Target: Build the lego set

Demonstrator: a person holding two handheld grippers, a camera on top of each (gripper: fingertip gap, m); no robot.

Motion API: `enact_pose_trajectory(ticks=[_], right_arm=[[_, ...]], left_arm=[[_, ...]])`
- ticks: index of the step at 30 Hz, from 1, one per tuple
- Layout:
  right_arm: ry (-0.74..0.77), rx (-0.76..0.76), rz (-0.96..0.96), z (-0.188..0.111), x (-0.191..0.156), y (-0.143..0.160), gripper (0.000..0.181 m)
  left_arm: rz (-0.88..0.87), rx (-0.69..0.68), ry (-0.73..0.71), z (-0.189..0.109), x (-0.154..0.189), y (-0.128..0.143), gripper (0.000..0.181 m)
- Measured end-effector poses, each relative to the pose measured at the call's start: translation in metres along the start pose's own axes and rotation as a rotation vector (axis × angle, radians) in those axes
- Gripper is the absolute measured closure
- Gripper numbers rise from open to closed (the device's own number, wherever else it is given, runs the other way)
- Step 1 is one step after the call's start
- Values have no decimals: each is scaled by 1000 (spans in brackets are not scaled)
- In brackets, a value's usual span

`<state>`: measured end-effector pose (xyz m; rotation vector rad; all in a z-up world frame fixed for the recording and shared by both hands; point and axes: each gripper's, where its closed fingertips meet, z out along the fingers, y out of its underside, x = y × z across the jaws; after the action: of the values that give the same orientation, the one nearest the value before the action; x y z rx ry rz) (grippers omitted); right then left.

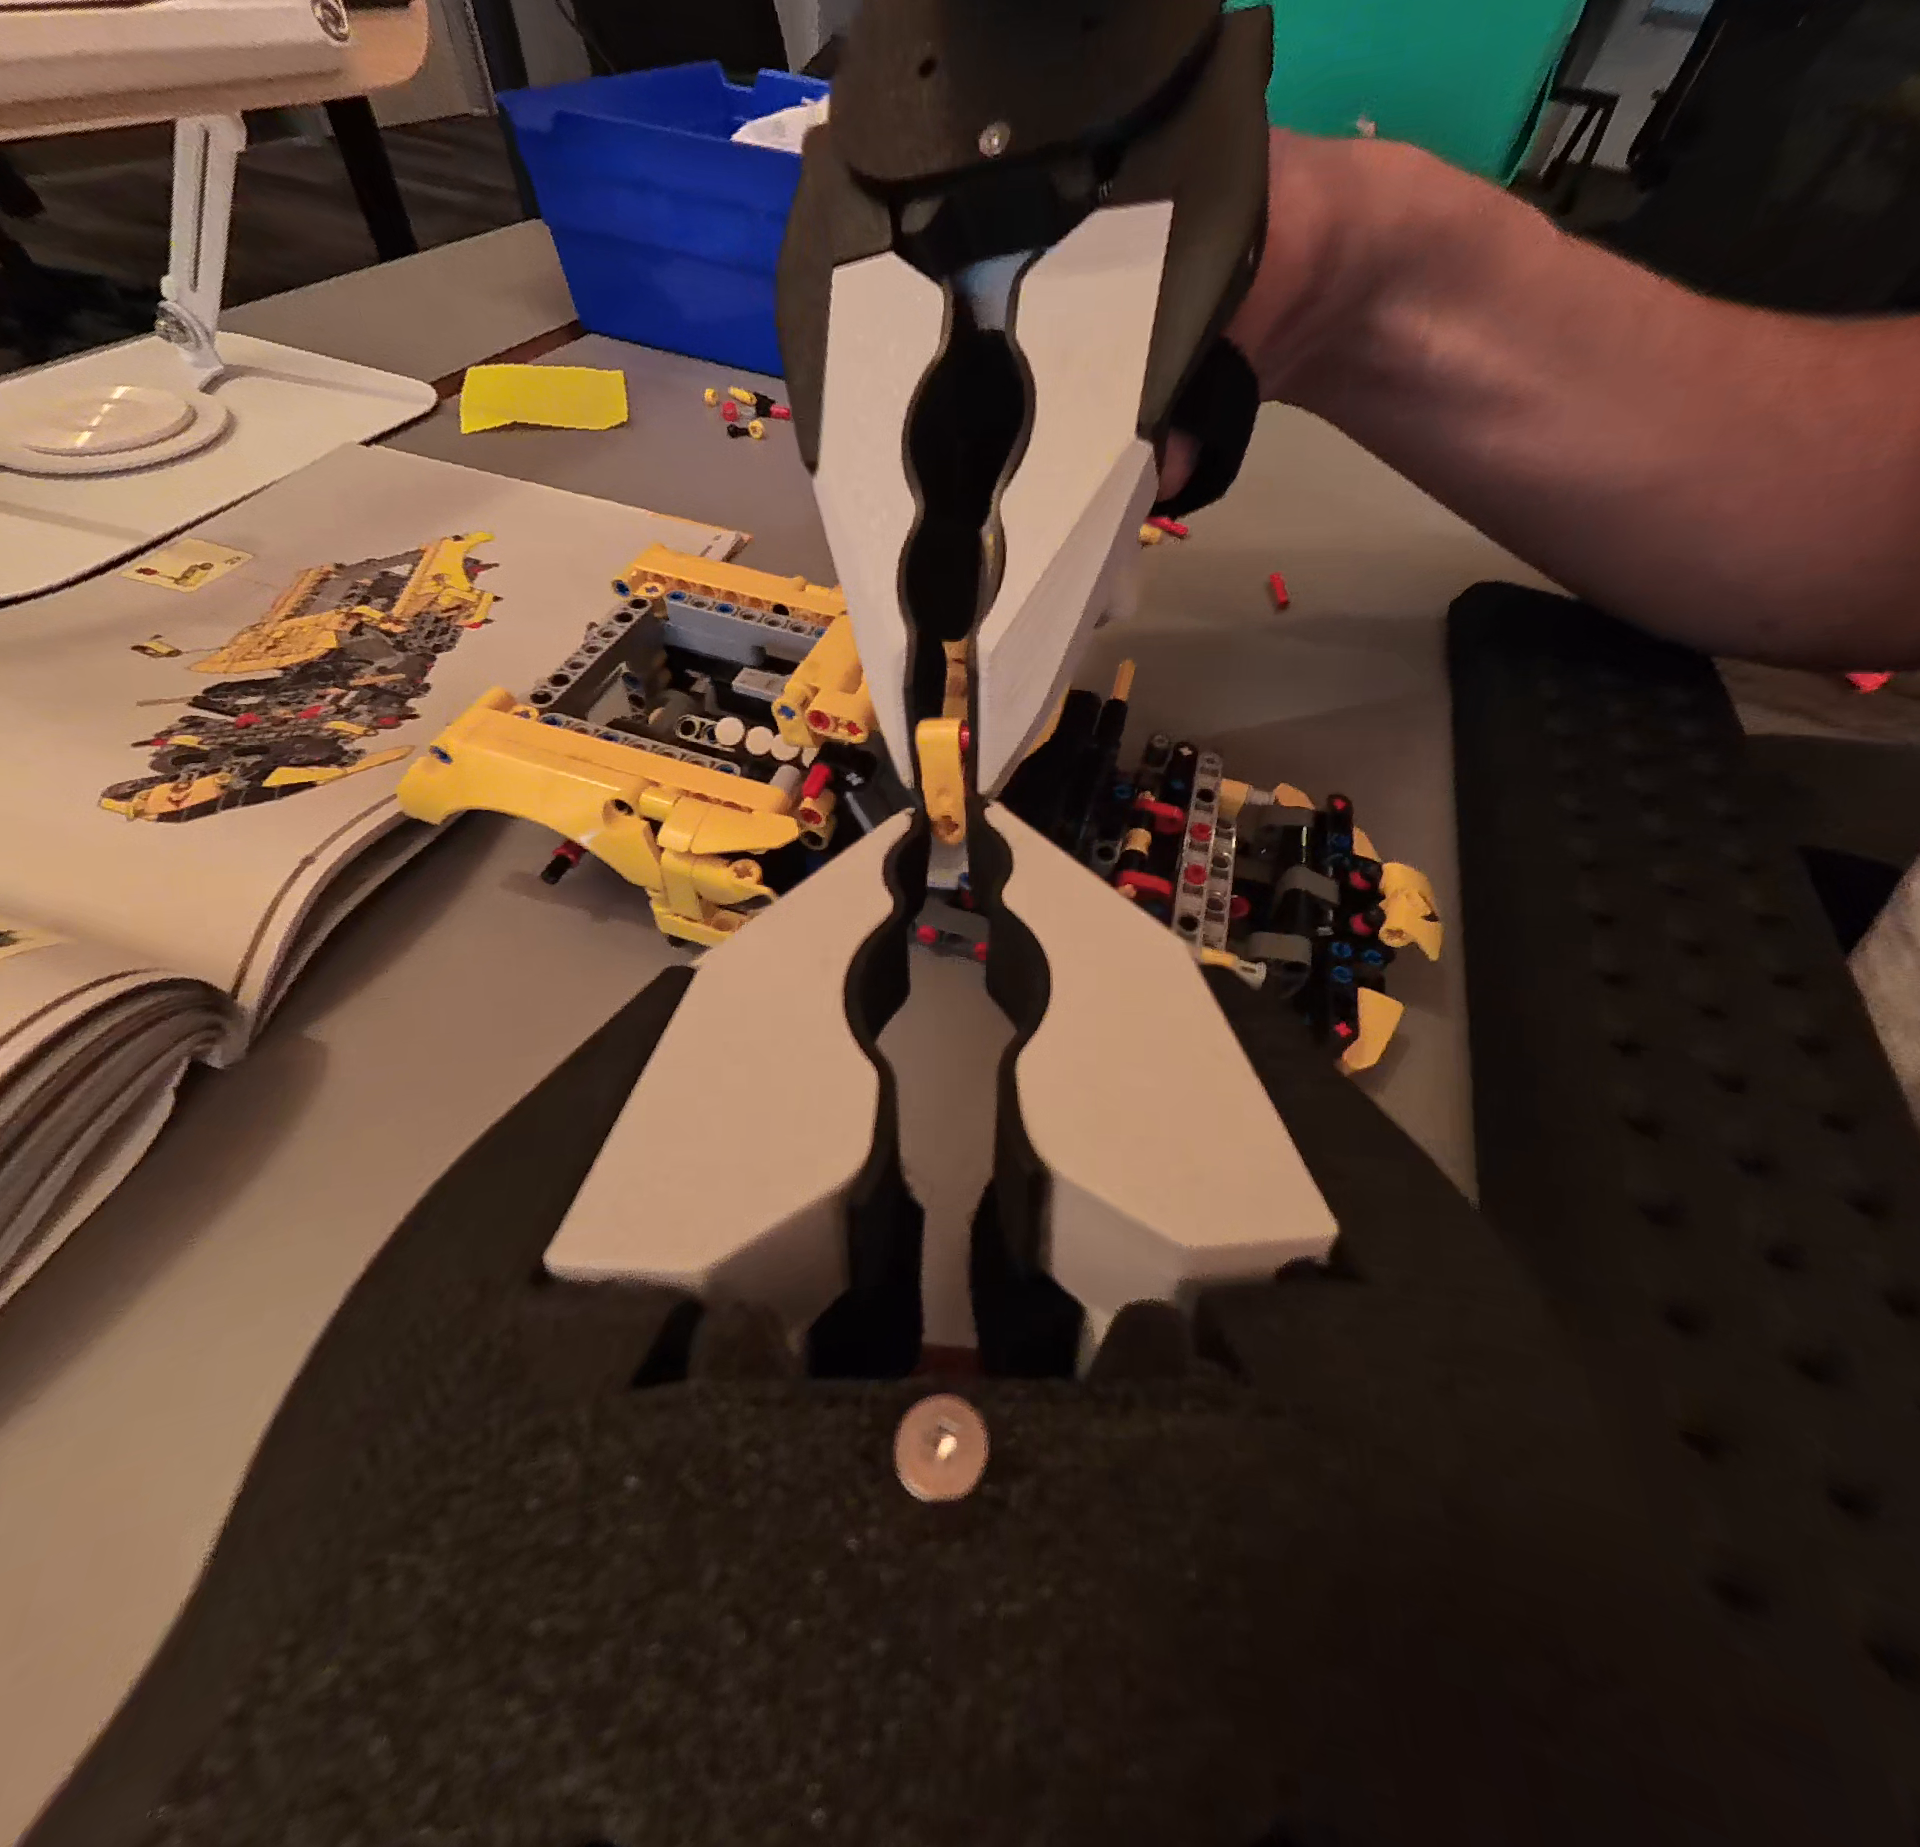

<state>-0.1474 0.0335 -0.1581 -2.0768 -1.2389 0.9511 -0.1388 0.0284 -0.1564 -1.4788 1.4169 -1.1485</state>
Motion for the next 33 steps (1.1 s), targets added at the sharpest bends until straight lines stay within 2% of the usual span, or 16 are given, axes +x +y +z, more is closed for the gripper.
enact_pose_trajectory(ticks=[4, 7, 9, 12, 14, 16, 20, 25, 31, 33], right_arm=[[53, 1, -28, -1, 9, -2, 172], [171, 34, -90, -22, 27, -3, 160], [270, 101, -114, -44, 44, -2, 159], [305, 135, -148, -63, 57, 16, 154], [284, 162, -120, -70, 59, 28, 150], [237, 219, -122, -73, 52, 34, 146], [234, 214, -253, -64, 46, 44, 145], [151, 197, -382, -58, 33, 38, 142], [-31, 172, -318, -55, 35, 43, 135], [-91, 197, -306, -58, 32, 39, 136]], left_arm=[[20, -3, -29, 1, -9, 0, 175], [1, -28, -73, 4, -22, 8, 175], [-84, 12, -86, 6, -27, 6, 175], [-320, 86, -94, 10, -39, 0, 175], [-461, 167, -57, 11, -39, -7, 176], [-580, 184, -24, 15, -37, -7, 175], [-706, 174, -43, 18, -38, 2, 176], [-940, 202, -11, 21, -36, 11, 175], [-903, 202, -4, 24, -34, 8, 175], [-820, 193, -6, 25, -33, 2, 175]])
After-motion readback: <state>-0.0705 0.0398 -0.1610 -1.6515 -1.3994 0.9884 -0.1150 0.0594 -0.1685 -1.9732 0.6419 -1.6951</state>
